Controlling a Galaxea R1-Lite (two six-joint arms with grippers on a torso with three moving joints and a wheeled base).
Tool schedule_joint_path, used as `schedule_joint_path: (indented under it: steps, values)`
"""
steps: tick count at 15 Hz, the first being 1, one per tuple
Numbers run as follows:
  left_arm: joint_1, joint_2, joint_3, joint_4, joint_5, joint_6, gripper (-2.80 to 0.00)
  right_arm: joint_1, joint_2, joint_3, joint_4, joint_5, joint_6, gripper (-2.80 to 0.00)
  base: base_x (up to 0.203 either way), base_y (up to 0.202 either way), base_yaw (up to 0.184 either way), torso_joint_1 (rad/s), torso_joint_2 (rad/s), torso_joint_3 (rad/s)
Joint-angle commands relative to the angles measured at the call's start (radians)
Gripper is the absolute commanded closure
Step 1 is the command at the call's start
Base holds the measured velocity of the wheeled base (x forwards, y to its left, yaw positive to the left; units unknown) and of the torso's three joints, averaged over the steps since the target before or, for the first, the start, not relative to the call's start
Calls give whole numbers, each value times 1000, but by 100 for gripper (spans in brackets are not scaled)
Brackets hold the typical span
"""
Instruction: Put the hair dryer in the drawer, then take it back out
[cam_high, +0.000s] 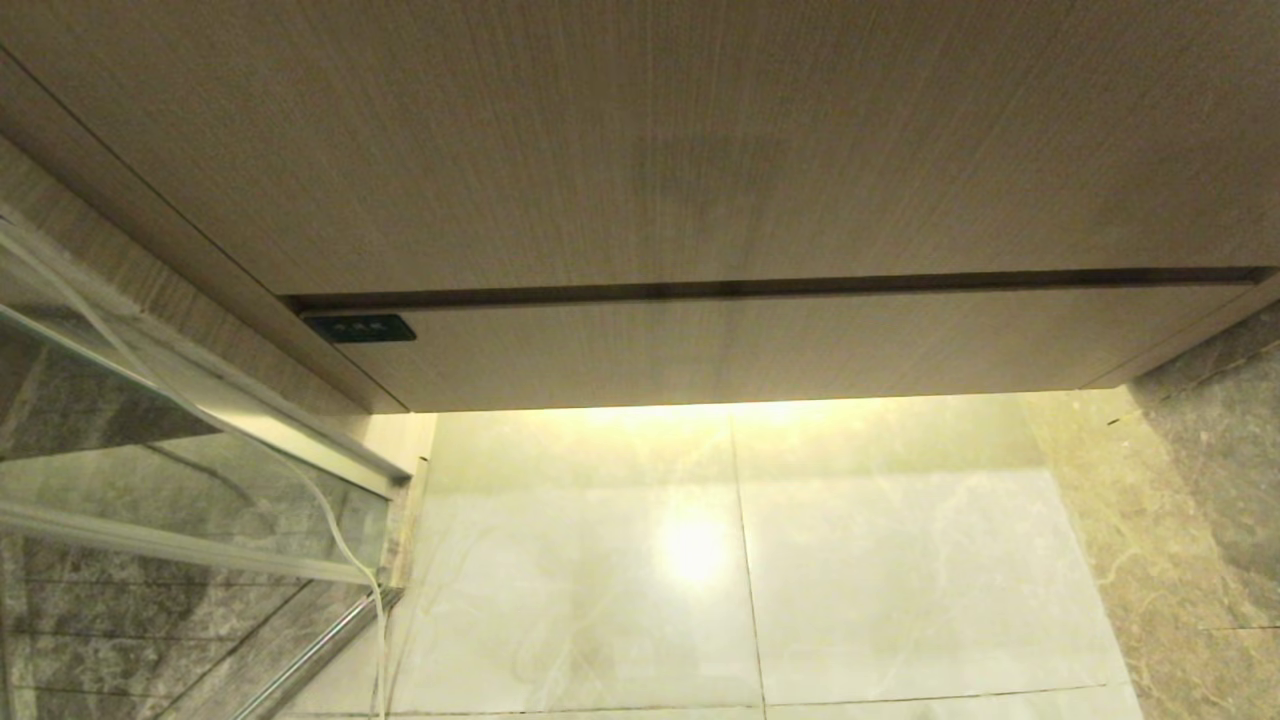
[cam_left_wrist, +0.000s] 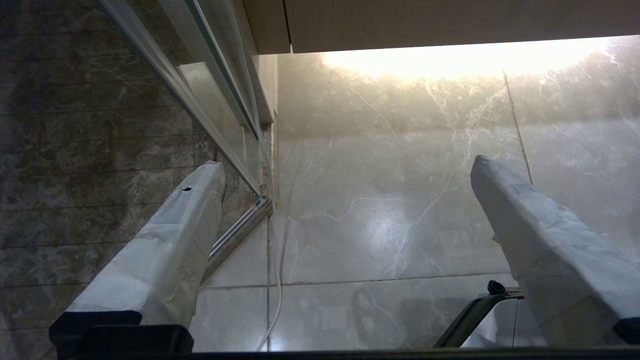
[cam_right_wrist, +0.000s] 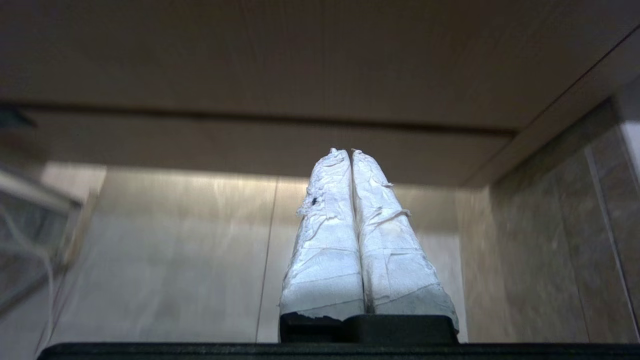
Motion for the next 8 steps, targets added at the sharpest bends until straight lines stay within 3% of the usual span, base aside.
schedule_joint_path:
  steps: [1, 4, 6, 8]
  values:
    - [0, 0, 0, 0, 0, -1, -280, 2, 290, -209, 265, 5, -9, 0, 0, 0, 0, 0, 0, 0]
    - [0, 0, 0, 0, 0, 0, -280, 11, 461, -336, 570, 16, -31, 0, 0, 0, 0, 0, 0, 0]
    - [0, 0, 0, 0, -1, -1, -280, 47, 527, -328, 620, 36, -34, 0, 0, 0, 0, 0, 0, 0]
    - [0, 0, 0, 0, 0, -1, -280, 77, 580, -312, 641, 130, -33, 0, 0, 0, 0, 0, 0, 0]
